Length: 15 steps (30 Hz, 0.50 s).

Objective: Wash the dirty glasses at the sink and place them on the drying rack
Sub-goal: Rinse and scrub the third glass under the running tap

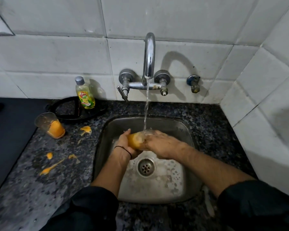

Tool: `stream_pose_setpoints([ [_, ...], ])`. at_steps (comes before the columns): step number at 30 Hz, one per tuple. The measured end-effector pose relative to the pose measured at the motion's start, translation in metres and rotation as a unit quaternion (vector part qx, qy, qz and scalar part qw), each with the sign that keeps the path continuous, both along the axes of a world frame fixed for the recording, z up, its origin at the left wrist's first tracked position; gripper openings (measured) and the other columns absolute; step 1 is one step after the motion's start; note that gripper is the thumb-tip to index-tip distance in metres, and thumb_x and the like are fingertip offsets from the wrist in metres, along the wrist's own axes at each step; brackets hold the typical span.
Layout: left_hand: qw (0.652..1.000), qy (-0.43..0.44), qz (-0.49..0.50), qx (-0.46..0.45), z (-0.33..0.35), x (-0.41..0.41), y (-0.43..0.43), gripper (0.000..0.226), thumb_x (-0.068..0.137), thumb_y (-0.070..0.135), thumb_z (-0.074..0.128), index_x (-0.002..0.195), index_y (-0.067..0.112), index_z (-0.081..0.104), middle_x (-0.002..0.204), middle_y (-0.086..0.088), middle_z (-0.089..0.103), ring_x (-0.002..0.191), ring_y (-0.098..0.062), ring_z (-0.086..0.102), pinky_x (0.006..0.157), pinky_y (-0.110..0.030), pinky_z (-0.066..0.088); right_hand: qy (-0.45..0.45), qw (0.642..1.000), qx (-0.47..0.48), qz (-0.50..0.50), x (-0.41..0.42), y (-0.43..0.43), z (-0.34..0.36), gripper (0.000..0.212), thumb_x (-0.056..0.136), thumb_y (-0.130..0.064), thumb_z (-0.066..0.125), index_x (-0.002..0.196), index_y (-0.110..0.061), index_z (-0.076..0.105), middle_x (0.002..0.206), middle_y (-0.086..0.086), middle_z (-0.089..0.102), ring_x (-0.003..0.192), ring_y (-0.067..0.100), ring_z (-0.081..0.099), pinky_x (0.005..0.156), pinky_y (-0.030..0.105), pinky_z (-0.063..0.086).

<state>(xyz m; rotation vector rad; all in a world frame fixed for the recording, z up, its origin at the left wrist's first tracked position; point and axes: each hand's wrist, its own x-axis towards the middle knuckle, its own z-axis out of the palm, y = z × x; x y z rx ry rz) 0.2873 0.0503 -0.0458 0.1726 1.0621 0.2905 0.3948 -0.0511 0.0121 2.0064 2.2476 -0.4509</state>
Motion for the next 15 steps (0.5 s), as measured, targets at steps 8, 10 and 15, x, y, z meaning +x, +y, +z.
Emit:
stream_pose_setpoints([
  [8,0.977,-0.161,0.106,0.090,-0.016,0.001,-0.016,0.021,0.089,0.025,0.053,0.085,0.007,0.064,0.074,-0.011,0.068,0.072,-0.026,0.063,0.073,-0.038,0.048,0.402,0.879,0.043,-0.253,-0.012,0.003,-0.013,0.023,0.098,-0.023,0.061,0.117,-0.026,0.071,0.115,-0.009,0.070,0.099,0.011,0.065,0.072,0.022,0.052],
  [10,0.974,-0.153,0.130,0.103,-0.019,-0.002,-0.022,0.023,0.088,0.028,0.055,0.085,0.007,0.065,0.076,-0.011,0.067,0.070,-0.025,0.063,0.069,-0.035,0.050,0.487,0.812,0.042,-0.319,-0.016,0.005,-0.015,0.018,0.096,-0.019,0.062,0.108,-0.023,0.075,0.107,-0.003,0.073,0.091,0.016,0.069,0.056,0.024,0.052],
  [15,0.995,-0.051,0.084,0.018,-0.019,-0.004,-0.018,0.029,0.090,0.031,0.052,0.084,0.006,0.066,0.068,-0.012,0.068,0.061,-0.026,0.065,0.054,-0.028,0.055,0.265,0.960,0.004,-0.097,-0.015,-0.004,0.005,0.020,0.093,-0.012,0.059,0.109,-0.020,0.068,0.110,0.002,0.067,0.099,0.016,0.064,0.073,0.027,0.052],
])
